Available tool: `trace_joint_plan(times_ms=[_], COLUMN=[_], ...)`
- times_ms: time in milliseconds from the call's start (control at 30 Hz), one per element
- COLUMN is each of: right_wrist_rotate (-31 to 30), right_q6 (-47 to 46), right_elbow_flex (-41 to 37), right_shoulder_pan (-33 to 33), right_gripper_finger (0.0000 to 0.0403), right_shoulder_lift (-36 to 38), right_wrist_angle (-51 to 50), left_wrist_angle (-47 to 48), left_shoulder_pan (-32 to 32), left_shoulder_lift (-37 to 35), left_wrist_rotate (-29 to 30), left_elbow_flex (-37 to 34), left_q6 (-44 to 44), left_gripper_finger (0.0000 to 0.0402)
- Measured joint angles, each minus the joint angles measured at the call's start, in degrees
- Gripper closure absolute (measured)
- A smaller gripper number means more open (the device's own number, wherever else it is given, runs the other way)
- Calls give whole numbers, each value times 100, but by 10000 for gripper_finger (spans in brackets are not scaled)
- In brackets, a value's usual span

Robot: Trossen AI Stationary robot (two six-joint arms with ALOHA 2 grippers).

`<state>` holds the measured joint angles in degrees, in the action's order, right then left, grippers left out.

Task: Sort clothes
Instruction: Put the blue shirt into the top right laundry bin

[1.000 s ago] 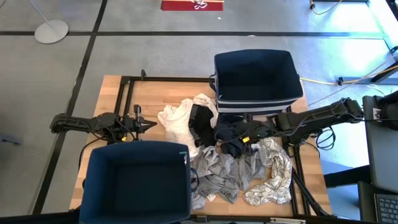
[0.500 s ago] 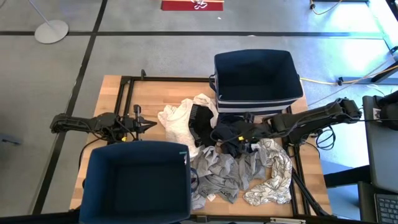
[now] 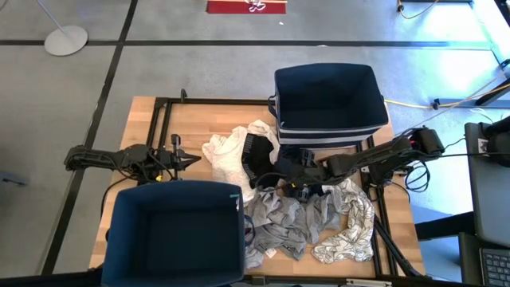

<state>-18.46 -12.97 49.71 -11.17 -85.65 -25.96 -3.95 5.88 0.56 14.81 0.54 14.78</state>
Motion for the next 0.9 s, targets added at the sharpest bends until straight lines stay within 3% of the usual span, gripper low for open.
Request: trace_joint_plan(times_ms=[133,267,733,800,900], right_wrist_rotate=[-61,-58,-153,-192,-203], right_q6=[342,574,1343,1453,1479], right_elbow_flex=[0,0,208,289,442], right_shoulder_pan=[95,161,145,145,145], right_gripper_finger=[52,90,377,392,380], right_shoulder_lift=[-245,-345,-307,-274,-205], right_wrist_angle=[151,205,-121,-275,-384], left_wrist_angle=[4,9,31,31,33], left_shoulder_pan=[1,-1,-1,-1,-1], left_shoulder_lift=[0,1,0,2,2], left_wrist_rotate=[0,0,82,83,83], left_elbow_flex=[0,-1,0,0,-1], left_q6=[-43,-84,-85,-85,-85], left_gripper_finger=[399,399,399,399,399])
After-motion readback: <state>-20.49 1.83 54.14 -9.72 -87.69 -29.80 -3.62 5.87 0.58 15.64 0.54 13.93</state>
